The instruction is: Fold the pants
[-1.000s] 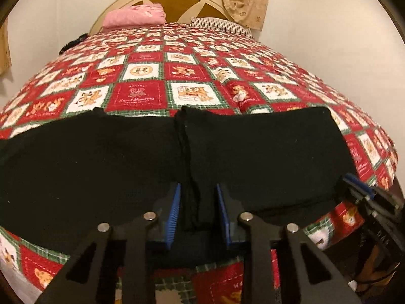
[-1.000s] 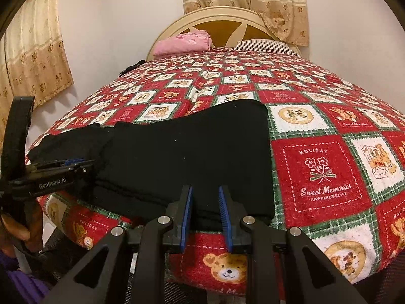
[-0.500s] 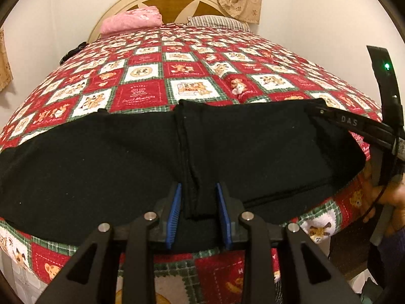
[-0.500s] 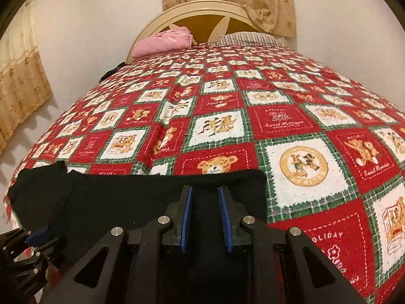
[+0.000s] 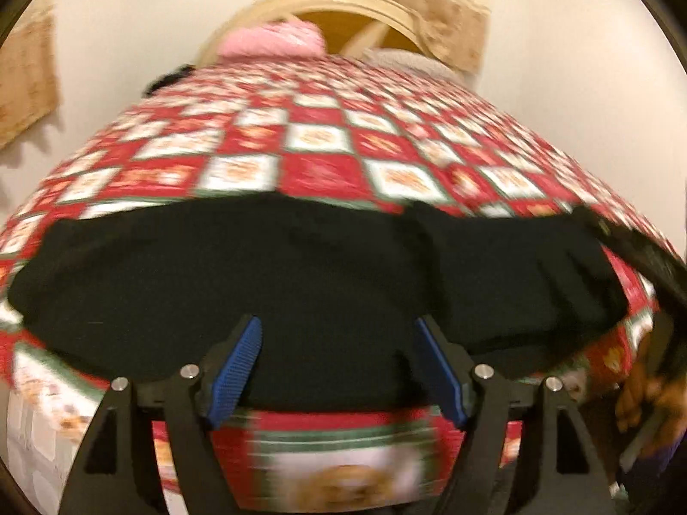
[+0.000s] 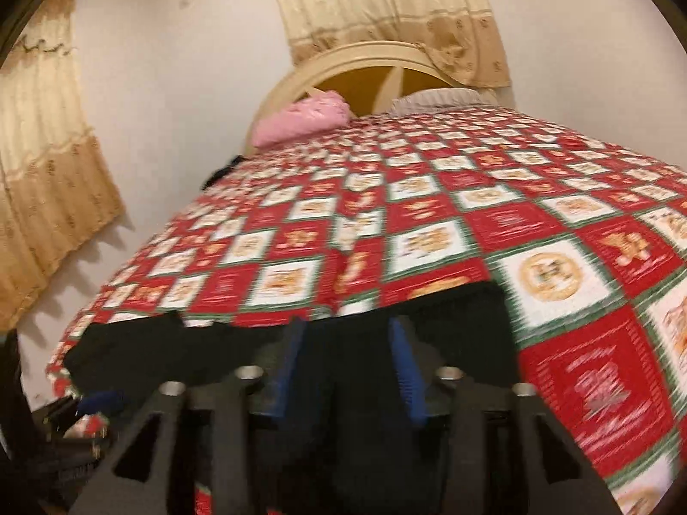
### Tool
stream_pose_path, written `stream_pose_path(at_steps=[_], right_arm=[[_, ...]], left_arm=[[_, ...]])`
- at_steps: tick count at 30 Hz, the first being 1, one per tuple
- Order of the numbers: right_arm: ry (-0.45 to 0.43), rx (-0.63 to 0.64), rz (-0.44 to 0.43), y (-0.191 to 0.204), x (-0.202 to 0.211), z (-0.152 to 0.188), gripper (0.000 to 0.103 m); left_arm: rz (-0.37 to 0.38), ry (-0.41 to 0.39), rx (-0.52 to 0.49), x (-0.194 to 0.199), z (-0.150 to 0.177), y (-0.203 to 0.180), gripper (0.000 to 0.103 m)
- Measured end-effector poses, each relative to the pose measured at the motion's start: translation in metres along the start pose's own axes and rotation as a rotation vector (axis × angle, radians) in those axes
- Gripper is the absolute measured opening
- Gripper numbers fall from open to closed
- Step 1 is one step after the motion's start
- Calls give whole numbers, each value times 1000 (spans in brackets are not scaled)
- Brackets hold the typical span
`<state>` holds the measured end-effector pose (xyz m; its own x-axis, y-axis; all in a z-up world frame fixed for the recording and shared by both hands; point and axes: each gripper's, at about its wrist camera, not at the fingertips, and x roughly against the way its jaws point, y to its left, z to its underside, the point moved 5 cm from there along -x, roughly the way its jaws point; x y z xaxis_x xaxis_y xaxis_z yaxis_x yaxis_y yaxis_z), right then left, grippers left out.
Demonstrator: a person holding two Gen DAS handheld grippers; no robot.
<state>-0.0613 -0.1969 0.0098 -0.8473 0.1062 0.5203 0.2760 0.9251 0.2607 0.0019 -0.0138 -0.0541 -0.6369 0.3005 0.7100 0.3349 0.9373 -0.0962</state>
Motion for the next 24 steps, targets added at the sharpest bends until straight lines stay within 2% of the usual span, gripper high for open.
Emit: stream_pose_path(at_steps=[1,5,7,12,15,19,24], right_arm=[[-1,-5,-23,9,1,4,52],[15,-2,-87,37,0,20,52],[35,28,-108,51,-2,29,52],[66,49,-127,64,-6,39,52],[72,44,-125,63,-7,40,52],[84,21,-122,57,-8,41,52],[94,-8,-111,49,-8,42,52]], left_arm=[[-30,-12,23,4,-1,13,77],[-190,-50,149,18,-4,83,92],[-269,-63,232,25,-1,118,92],[-368,-20,438,26,9,180,92],[-443,44,494,14,16,195,92],[-455,123,537,-11,23,200,93],[-472,90,529,-14,18,194,92]])
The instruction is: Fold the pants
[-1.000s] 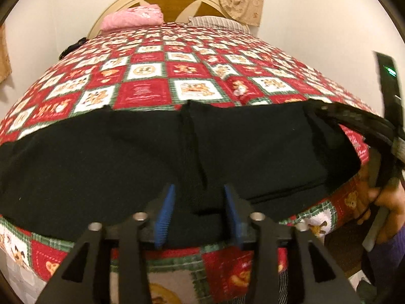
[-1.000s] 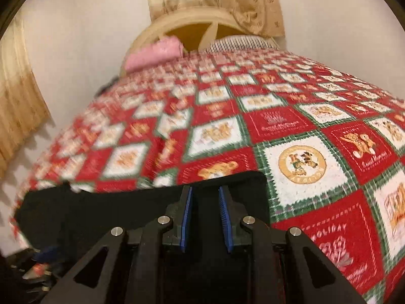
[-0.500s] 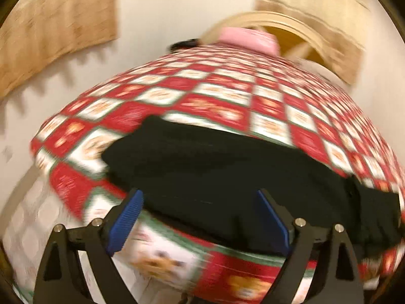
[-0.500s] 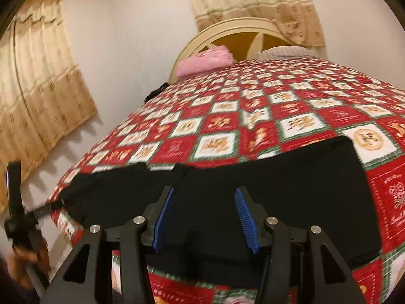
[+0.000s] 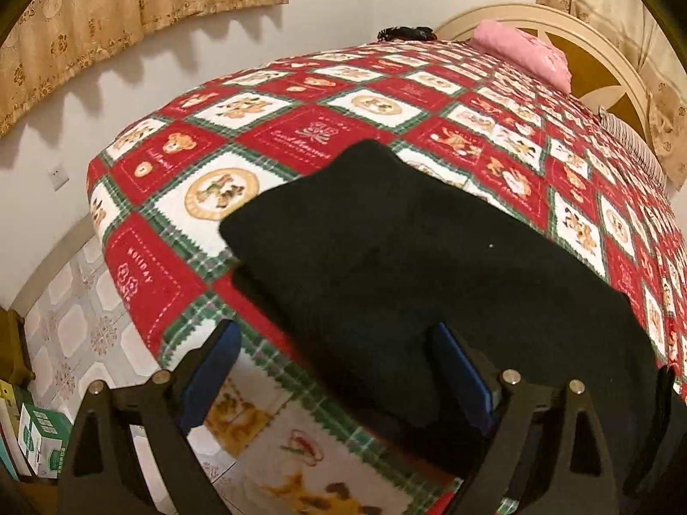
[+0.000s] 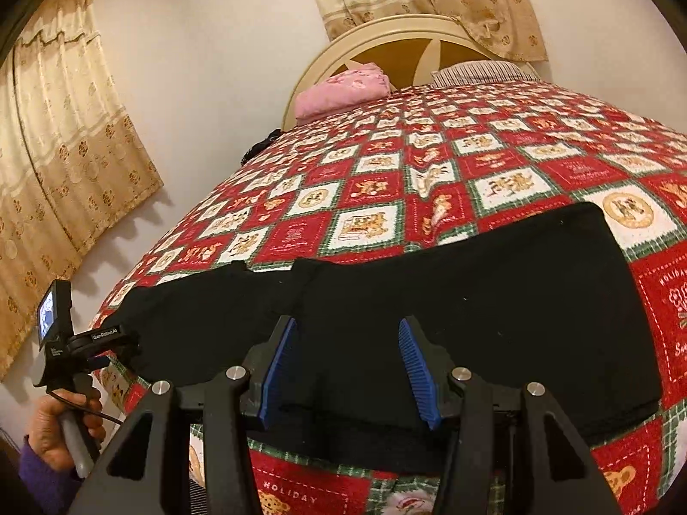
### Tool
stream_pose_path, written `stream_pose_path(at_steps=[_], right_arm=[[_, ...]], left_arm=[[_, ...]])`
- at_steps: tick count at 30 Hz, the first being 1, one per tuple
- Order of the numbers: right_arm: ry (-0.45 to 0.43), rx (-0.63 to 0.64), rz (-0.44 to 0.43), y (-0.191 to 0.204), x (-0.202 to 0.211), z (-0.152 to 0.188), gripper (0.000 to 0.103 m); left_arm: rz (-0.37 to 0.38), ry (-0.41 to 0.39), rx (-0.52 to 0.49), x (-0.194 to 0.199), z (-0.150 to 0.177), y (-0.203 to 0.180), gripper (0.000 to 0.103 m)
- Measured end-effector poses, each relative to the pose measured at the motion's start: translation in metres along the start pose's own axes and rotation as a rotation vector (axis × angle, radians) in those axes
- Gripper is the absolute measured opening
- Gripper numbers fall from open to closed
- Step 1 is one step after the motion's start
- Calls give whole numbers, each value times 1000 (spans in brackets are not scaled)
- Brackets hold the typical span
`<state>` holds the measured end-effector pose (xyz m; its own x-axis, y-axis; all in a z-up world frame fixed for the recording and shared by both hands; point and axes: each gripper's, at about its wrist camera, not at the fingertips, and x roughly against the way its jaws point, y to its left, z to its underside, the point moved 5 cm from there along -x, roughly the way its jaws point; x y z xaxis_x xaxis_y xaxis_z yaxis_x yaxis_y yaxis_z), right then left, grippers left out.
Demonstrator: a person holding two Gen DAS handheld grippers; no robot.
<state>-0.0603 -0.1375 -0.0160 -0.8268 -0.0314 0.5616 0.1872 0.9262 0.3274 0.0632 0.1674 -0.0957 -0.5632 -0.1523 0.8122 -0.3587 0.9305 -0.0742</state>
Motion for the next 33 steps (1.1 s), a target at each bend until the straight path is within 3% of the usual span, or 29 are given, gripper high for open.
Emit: stream_pose_path(at_steps=[3,7,10,12,14,17,22,24,33], right_arm=[[3,-14,-2,-3,0,0,52],[-4,-18,-8,-2,3,-1,52],[-12,-12,-8,0,4,-2,52],[-9,-16,-10,-1,4,-2,52],[-9,-22,-9,-1,4,-2,52],[-15,-30,-7,-3,6,-3,52],[-41,-27,2,-4,14,-7,52],[-47,-31,0,-6,16,-8,52],[-32,-44,-3,-9,11,-6,52]], left_arm=[[40,-29,-22,-1,-6,-8,71],[48,-41,-12,-1,-11,-8,64],[50,-63,-3,0,-13,-6,50],[52,-91,-1,4,-15,-3,25],[91,-105,11,8,-17,-3,17],[143,-125,41,15,-21,0,15],[348,-157,155,29,-26,17,13],[390,-162,168,32,-25,21,13],[389,-176,161,26,-23,18,13]])
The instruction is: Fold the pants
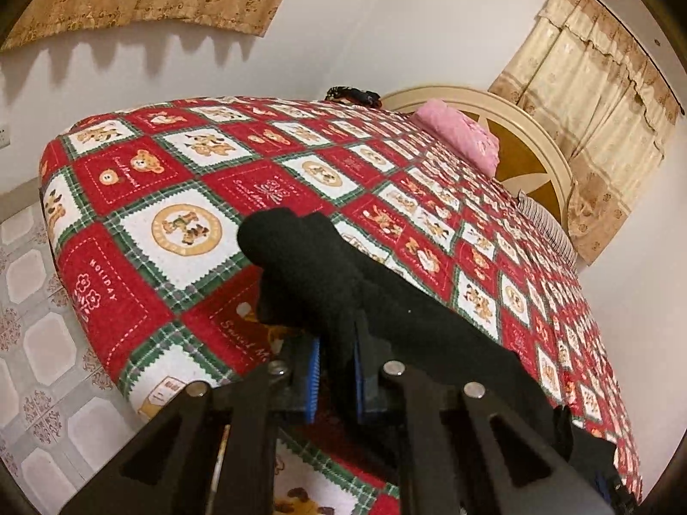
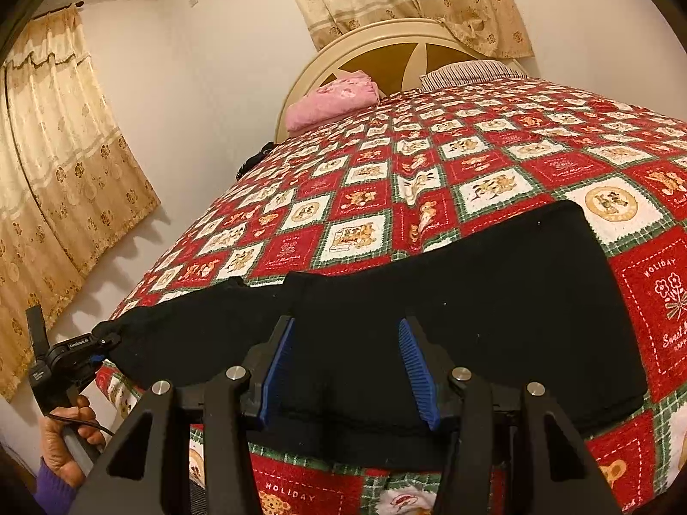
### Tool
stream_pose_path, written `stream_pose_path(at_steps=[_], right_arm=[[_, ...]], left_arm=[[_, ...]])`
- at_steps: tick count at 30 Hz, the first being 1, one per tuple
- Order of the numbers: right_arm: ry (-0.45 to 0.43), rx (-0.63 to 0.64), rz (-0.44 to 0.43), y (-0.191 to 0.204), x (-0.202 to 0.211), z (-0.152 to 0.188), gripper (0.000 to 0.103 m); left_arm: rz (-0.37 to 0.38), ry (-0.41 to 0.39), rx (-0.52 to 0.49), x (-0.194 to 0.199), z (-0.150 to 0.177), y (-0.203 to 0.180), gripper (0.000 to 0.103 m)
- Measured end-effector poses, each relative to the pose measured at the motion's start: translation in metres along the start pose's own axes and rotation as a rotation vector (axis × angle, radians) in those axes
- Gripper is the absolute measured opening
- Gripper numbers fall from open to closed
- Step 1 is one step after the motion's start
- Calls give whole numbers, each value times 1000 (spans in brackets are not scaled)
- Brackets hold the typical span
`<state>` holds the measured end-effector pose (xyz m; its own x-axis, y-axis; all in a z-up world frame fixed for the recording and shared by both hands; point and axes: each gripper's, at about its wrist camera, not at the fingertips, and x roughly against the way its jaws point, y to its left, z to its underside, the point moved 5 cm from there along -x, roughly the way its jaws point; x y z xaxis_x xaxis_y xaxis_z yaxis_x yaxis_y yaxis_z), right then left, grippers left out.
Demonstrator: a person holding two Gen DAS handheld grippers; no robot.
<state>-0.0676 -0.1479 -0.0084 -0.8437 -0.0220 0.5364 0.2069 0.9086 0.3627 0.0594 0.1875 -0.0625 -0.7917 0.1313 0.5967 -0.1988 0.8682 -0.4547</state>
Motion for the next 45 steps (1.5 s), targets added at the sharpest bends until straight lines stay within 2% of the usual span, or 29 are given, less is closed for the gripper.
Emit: stream_pose_path(at_steps=[4,7,9,13,17,19,22,25,31,41,45], right_arm=[[1,-2,8,-3,-1,-1,52],[-2,-19,25,-11,0,-4,52],[-13,-43,46,-23,4,-9,52],[-40,-79,101,-49,16,-18,52],[-63,-125,150,-75,30,-22,52],[-69,-148,164,-85,35,-22,52],[-75,-168,170,-93,40,-22,52],[-70,-165,170,-93,39,-21,52],[-39,-151,148,-84,27,-15,52],[-6,-158,131,-78,26,-10,52],[10,-209,72,-80,29,-9,52]], left_arm=[[13,-51,-110,8,-7,-30,12],[85,-89,-230,20,-8,-76,12],[152,-105,-349,30,3,-117,12],[319,-96,-580,53,52,-195,11],[475,-18,-739,60,113,-248,11],[515,15,-816,60,142,-264,11],[524,66,-913,50,179,-275,11],[508,93,-967,45,197,-274,11],[482,153,-970,35,206,-271,11],[441,187,-1002,30,220,-270,11],[428,189,-1039,32,222,-269,13]])
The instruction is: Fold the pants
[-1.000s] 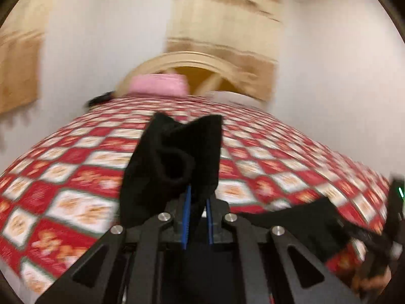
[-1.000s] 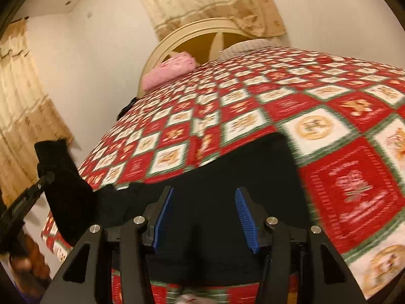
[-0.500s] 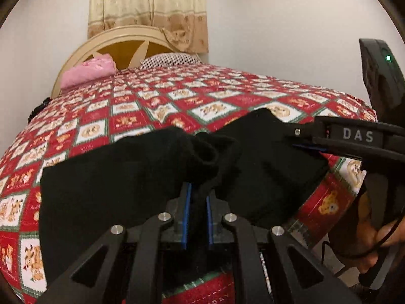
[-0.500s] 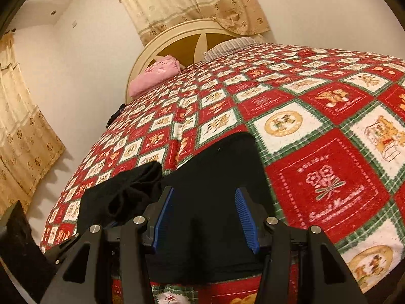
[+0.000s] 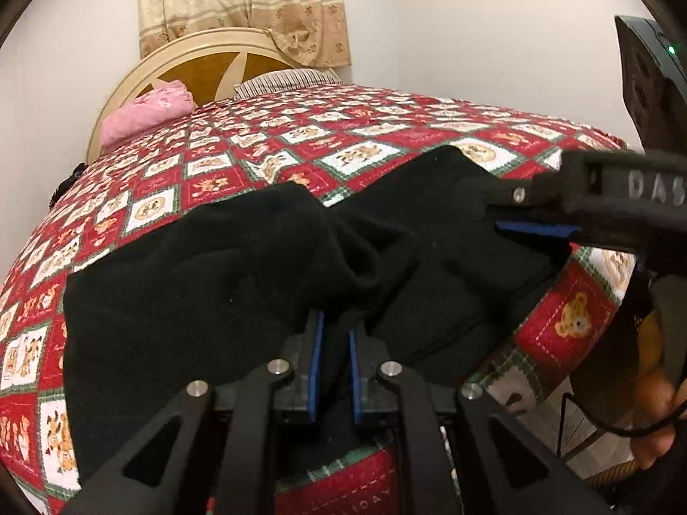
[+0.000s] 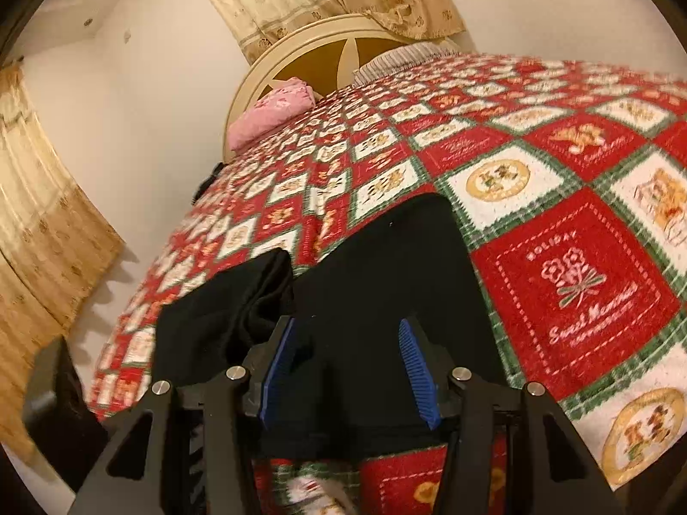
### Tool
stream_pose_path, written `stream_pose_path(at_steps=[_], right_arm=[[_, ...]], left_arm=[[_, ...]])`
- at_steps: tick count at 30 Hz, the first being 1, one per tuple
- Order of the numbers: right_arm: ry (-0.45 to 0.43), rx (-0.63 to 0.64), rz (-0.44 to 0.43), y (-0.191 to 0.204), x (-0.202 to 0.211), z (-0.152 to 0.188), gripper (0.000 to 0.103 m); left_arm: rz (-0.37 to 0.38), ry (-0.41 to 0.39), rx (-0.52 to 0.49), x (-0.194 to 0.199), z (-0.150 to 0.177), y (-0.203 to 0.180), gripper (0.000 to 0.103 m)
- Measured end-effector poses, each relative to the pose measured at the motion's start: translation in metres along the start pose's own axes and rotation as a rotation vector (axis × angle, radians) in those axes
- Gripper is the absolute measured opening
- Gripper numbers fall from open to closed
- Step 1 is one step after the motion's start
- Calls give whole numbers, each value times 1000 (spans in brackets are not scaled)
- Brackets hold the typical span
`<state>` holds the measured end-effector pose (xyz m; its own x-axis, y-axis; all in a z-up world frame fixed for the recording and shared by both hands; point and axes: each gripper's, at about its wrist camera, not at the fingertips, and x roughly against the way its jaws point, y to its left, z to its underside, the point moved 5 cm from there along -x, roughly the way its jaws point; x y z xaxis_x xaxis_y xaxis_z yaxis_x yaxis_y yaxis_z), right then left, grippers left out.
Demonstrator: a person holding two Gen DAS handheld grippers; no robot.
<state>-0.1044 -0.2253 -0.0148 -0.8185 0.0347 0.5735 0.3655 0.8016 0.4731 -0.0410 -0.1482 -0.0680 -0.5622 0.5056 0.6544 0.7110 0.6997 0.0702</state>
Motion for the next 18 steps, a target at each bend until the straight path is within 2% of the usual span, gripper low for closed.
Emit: stream_pose_path(at_steps=[4,7,9,10,11,13,16,18], right_arm=[[5,-53,-36,-3,4,-1,52],[15,-87,-58,-6,5,-2,52],[23,-101,-88,-4,4,-2,52],[24,-102,-97,-3,4,-3,52],[24,-101,-102,-2,4,-3,52],[31,-100,-112,1,1,-3,52],[50,-126,-139,4,-6,-4,54],[53,-128,-186,12,-9,-9,58]], left_arm=[[31,20,11,4,3,6,16],[64,36,7,13,7,11,31],[74,32,8,22,11,15,64],[76,24,13,28,13,18,69],[80,11,20,34,14,21,72],[72,0,28,42,16,29,72],[12,-6,62,47,17,49,73],[-20,-9,131,49,16,71,73]])
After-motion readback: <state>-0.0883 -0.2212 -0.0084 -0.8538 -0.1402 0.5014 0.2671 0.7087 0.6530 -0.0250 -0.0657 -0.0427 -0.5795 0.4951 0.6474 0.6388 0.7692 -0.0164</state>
